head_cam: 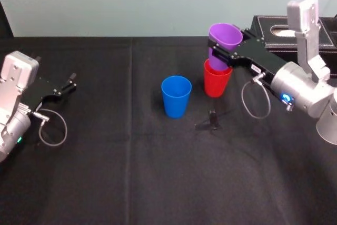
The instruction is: Stack the three plastic cups sequentially using one hand.
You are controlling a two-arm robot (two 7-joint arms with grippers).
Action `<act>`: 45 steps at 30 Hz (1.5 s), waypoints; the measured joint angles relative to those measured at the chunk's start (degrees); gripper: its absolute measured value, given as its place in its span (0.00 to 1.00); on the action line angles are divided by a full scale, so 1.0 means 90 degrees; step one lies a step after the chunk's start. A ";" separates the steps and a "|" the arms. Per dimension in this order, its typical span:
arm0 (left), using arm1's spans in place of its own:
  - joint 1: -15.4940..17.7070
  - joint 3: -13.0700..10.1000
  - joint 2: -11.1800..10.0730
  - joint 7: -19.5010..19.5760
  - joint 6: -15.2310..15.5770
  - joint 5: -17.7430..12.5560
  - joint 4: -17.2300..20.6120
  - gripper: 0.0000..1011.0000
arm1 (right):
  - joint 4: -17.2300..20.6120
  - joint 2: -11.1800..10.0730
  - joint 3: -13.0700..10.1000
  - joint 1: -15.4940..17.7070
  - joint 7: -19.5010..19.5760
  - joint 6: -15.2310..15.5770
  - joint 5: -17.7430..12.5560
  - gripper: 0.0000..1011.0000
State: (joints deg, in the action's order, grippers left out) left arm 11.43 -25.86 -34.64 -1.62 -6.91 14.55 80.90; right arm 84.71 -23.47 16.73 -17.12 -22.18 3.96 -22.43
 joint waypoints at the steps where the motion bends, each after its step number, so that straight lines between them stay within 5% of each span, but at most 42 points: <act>1: 0.0000 0.0000 0.0000 0.0000 0.0000 0.0000 0.0000 0.99 | -0.0089 0.0034 0.0016 -0.0067 -0.0012 -0.0042 0.0011 0.72; 17: 0.0000 0.0000 0.0000 0.0000 0.0000 0.0000 0.0000 0.99 | -0.0811 0.0283 0.0169 -0.0498 -0.0101 -0.0228 0.0123 0.72; 45: 0.0000 0.0000 0.0000 0.0000 0.0000 0.0000 0.0000 0.99 | -0.1068 0.0326 0.0131 -0.0458 -0.0150 -0.0369 0.0192 0.72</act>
State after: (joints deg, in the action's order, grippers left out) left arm 11.43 -25.86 -34.65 -1.62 -6.91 14.55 80.90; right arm 75.11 -20.53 17.91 -21.25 -23.53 0.64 -20.71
